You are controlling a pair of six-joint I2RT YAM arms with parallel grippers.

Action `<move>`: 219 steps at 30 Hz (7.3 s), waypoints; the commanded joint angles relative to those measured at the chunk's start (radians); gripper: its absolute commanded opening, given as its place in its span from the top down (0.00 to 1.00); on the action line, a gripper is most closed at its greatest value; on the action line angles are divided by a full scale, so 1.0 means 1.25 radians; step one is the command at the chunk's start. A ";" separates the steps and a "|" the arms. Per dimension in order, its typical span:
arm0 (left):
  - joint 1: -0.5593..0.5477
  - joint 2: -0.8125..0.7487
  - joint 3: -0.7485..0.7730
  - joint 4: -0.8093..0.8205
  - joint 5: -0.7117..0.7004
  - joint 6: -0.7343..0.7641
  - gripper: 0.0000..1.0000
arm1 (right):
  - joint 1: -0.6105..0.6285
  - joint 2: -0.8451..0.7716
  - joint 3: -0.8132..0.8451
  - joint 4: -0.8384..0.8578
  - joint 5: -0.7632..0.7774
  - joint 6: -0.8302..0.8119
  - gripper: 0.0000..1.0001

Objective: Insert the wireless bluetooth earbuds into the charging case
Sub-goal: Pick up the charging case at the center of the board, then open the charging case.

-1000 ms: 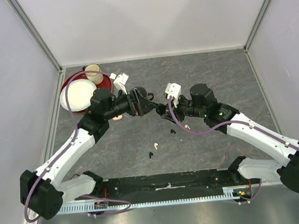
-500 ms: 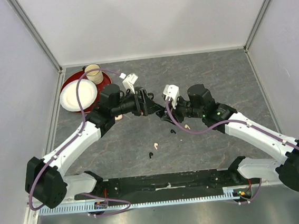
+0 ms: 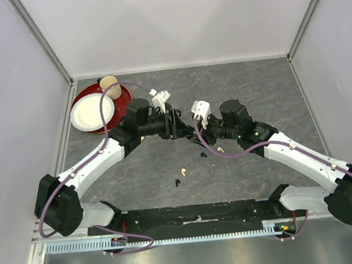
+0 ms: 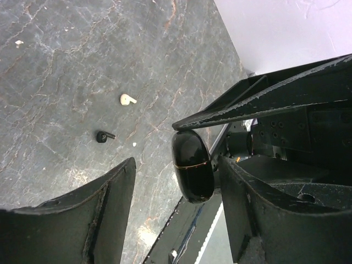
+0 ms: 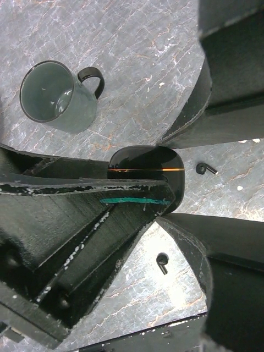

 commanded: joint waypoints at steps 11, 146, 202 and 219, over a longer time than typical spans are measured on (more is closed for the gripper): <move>-0.030 0.022 0.053 -0.006 0.050 0.054 0.54 | 0.004 0.002 0.018 0.030 -0.023 -0.016 0.91; -0.051 -0.243 -0.573 1.123 -0.135 0.257 0.98 | 0.005 0.095 -0.079 0.561 -0.130 1.198 0.09; -0.052 -0.310 -0.638 1.388 0.003 0.274 0.98 | 0.054 0.047 0.002 0.199 -0.012 0.653 0.04; -0.052 -0.323 -0.649 1.388 0.011 0.269 0.98 | 0.053 0.056 0.017 0.257 -0.023 0.725 0.03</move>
